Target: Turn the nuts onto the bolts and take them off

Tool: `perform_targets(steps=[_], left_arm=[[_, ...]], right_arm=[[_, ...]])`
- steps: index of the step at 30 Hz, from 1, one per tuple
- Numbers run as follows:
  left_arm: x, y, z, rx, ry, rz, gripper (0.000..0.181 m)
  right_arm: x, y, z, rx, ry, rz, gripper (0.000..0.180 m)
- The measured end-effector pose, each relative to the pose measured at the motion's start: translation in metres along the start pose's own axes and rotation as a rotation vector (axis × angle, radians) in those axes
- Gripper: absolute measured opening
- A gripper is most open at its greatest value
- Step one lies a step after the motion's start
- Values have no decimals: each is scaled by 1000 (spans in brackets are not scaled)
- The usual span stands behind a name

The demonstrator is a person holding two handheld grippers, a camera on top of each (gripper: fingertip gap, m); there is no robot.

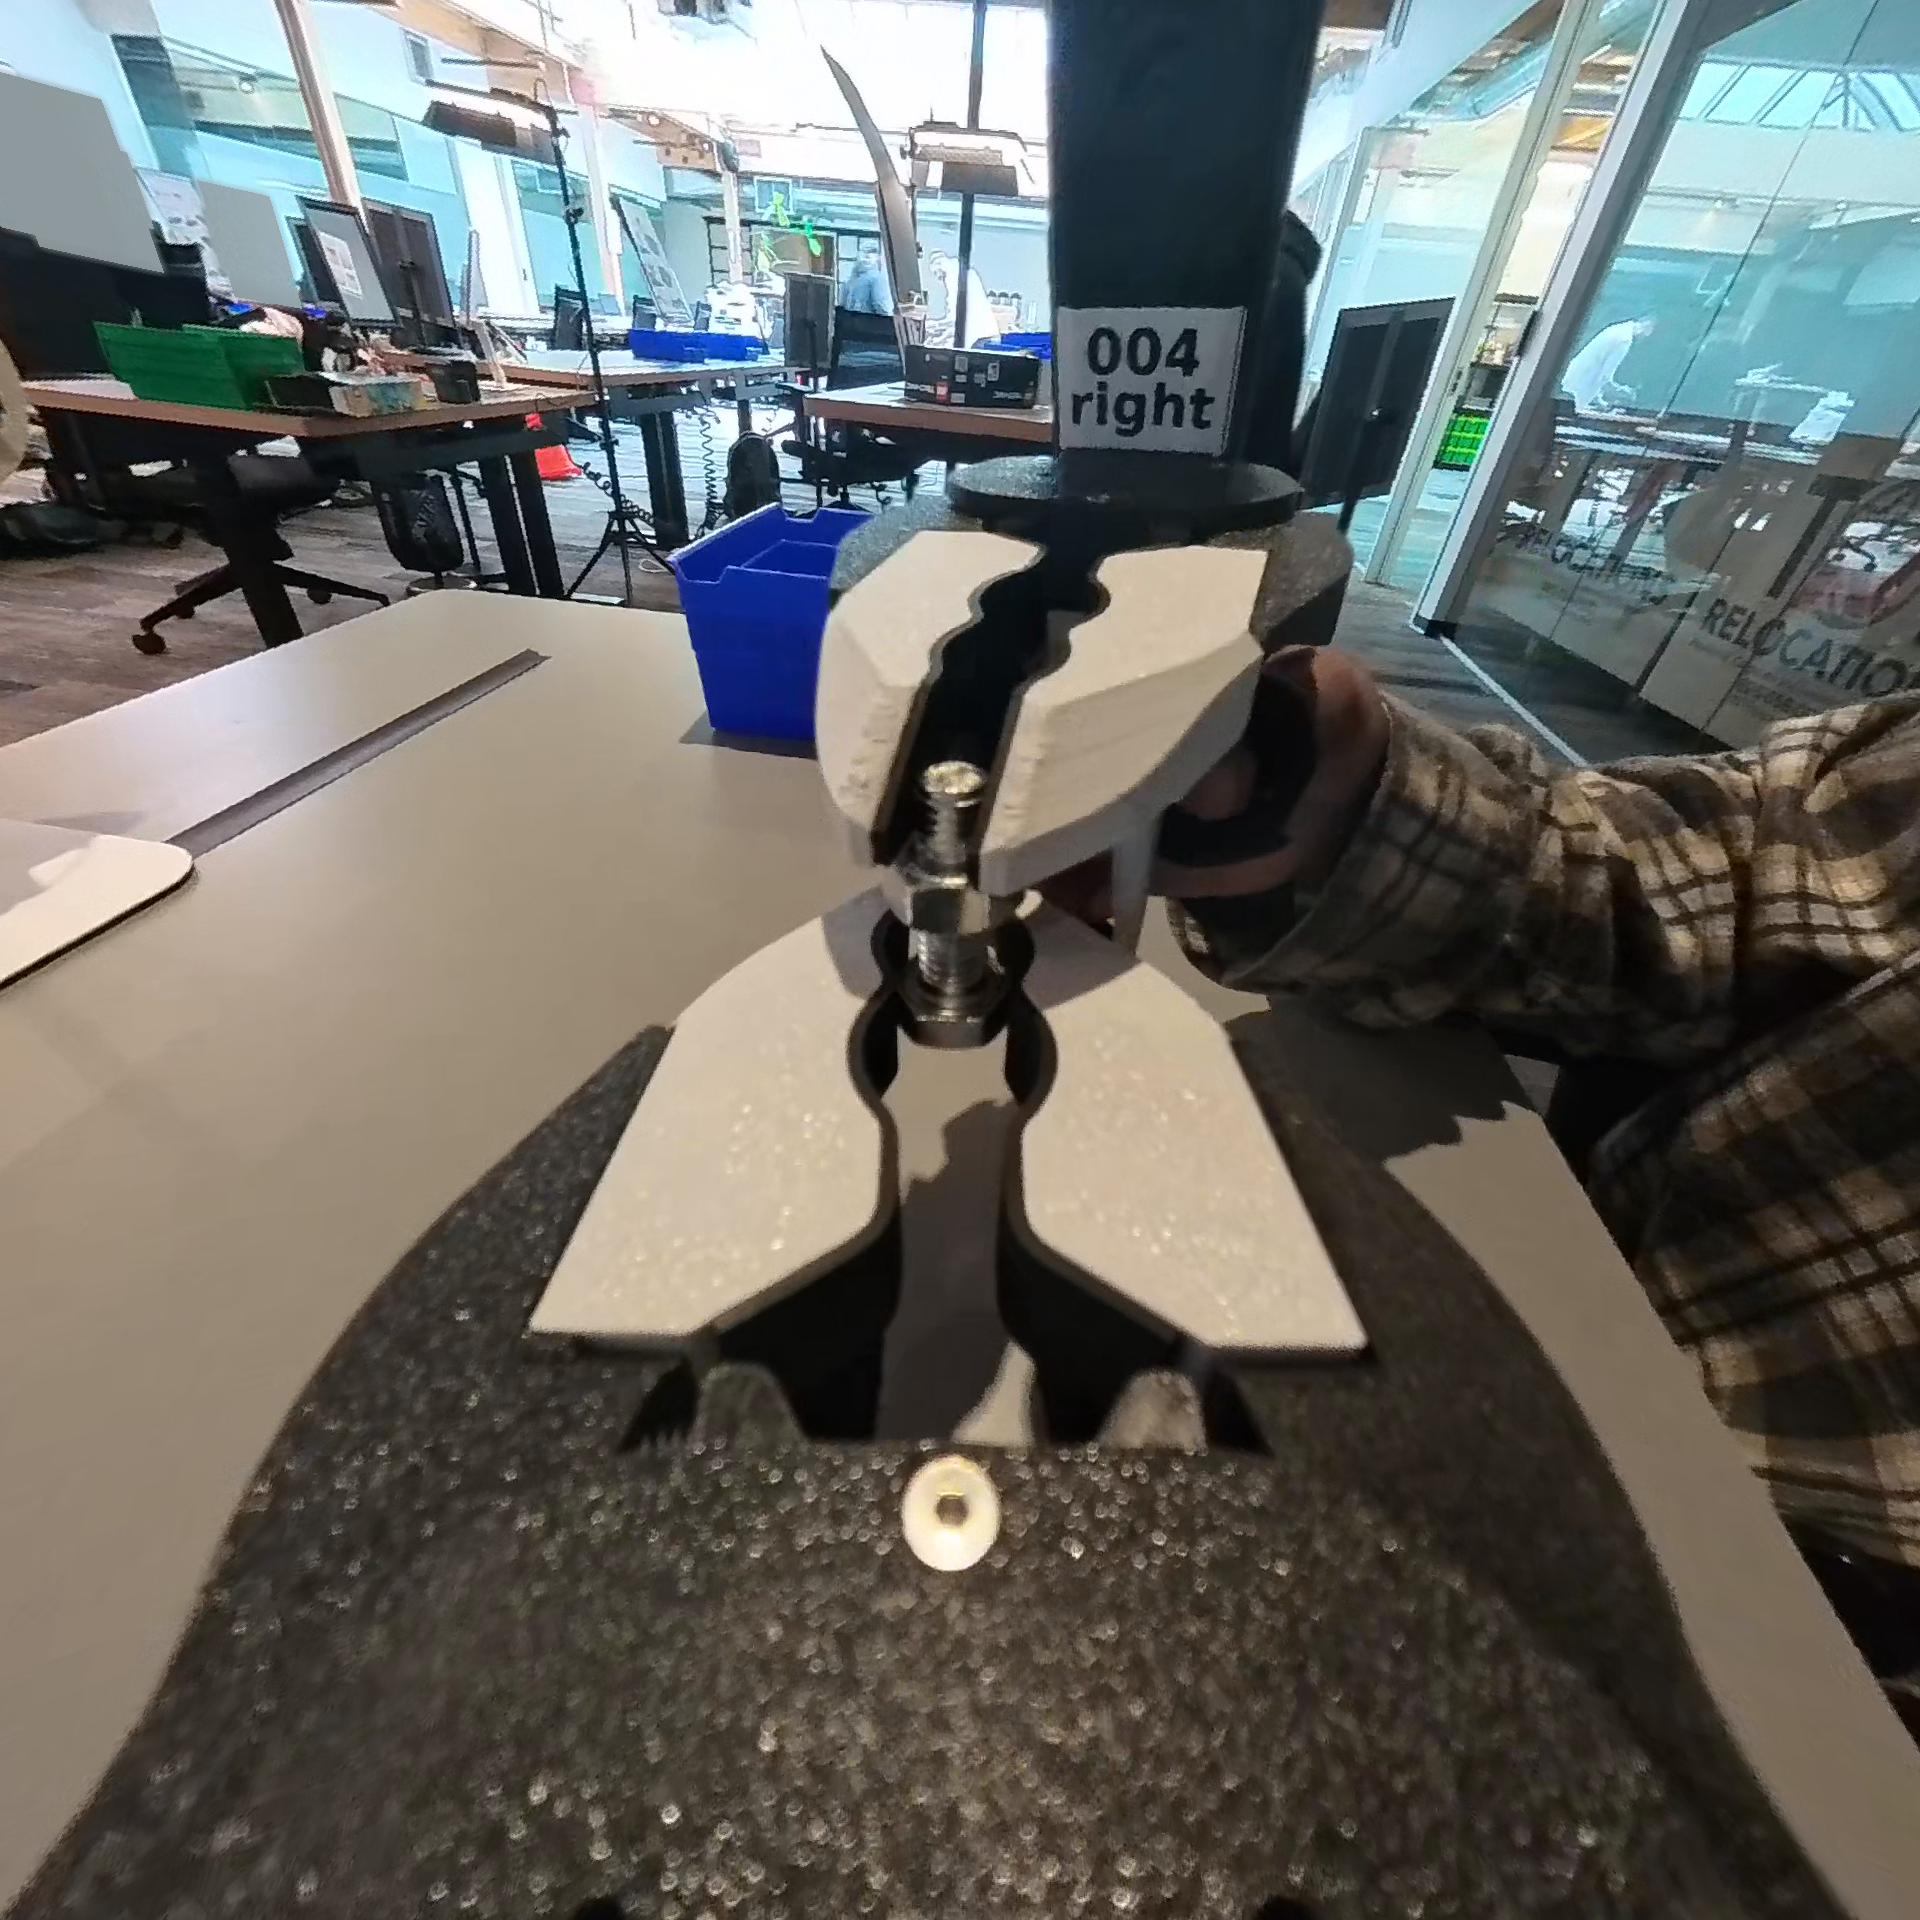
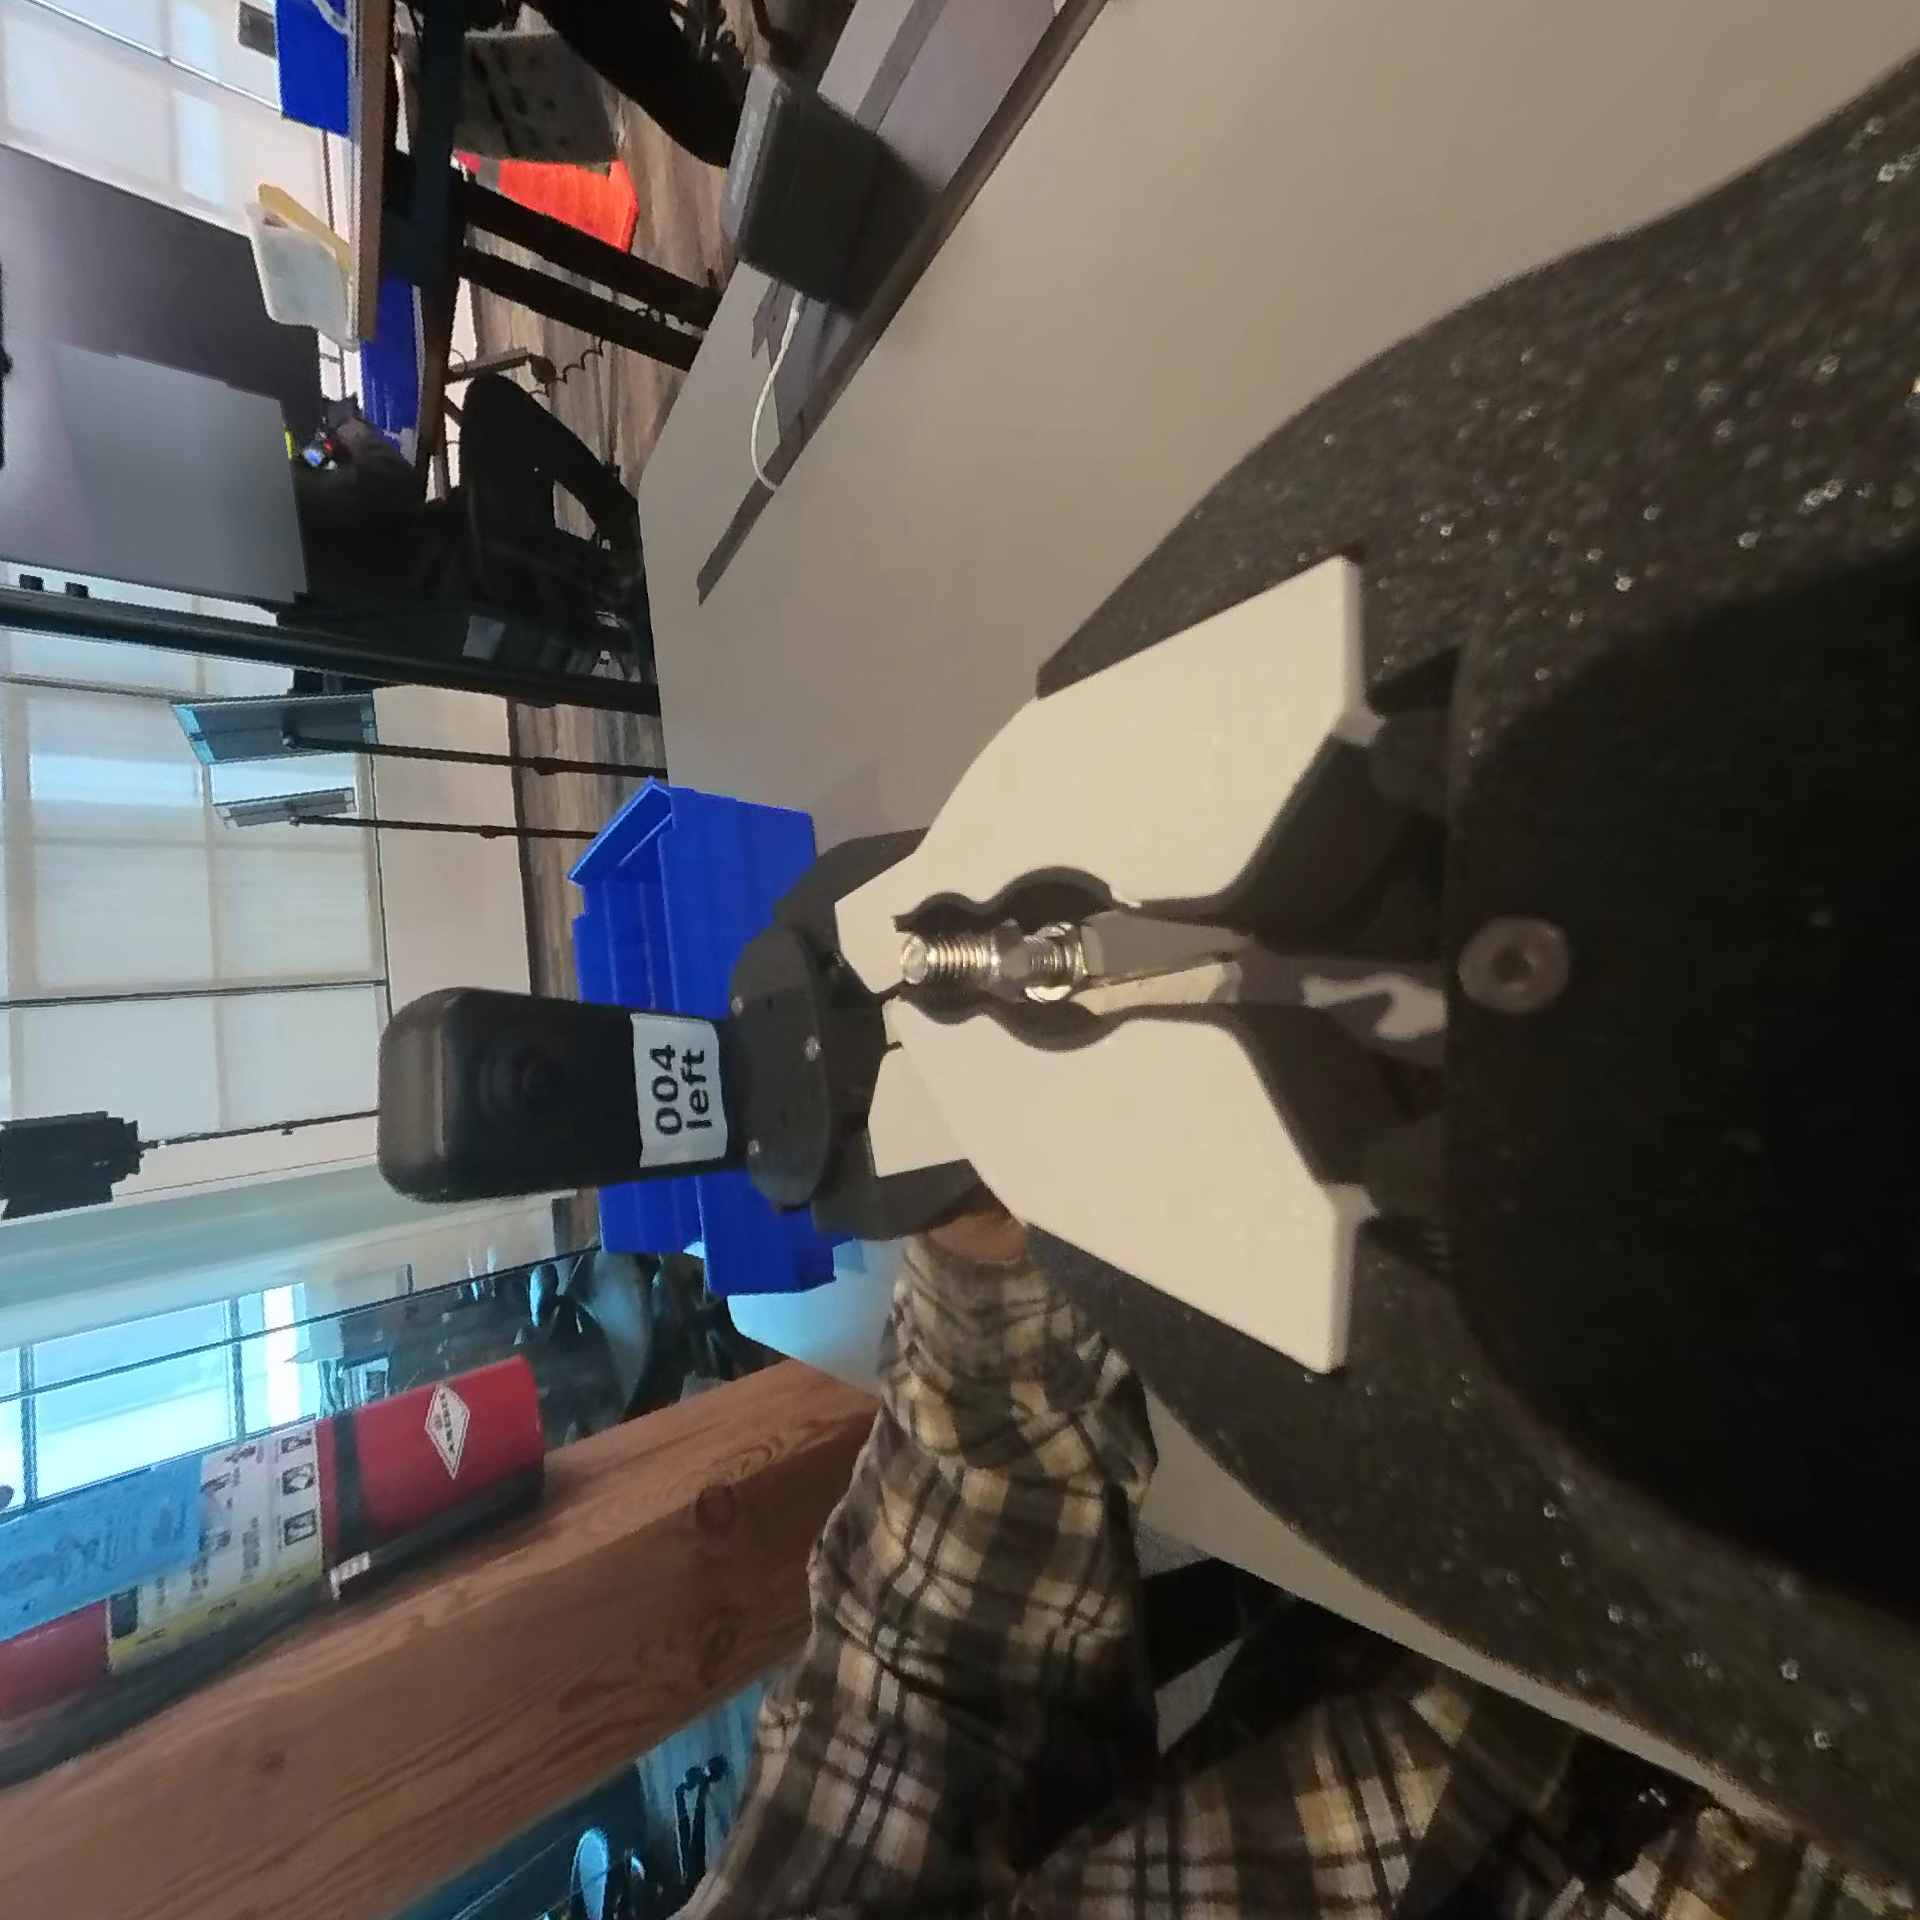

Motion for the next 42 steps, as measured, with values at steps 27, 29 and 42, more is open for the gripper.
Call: perform_targets(steps=[27,29,42], left_arm=[[22,-11,-16,-61,54,-68,62],[22,-11,-17,-65,55,-70,61],[16,-5,-14,-80,41,-55,60]], right_arm=[[-433,-120,-61,411,466,-1160,9],[-438,-122,-83,472,565,-1156,10],[-439,-131,-102,550,688,-1146,35]])
Point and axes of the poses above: each gripper's, where its closed fingertips meet, x out along the fingers, z out of its top, y = z × x across the jaws, the point moved 3 cm from there along -x, back along the fingers, and after that the axes turned 3 degrees about x, right-handed, at the moved point
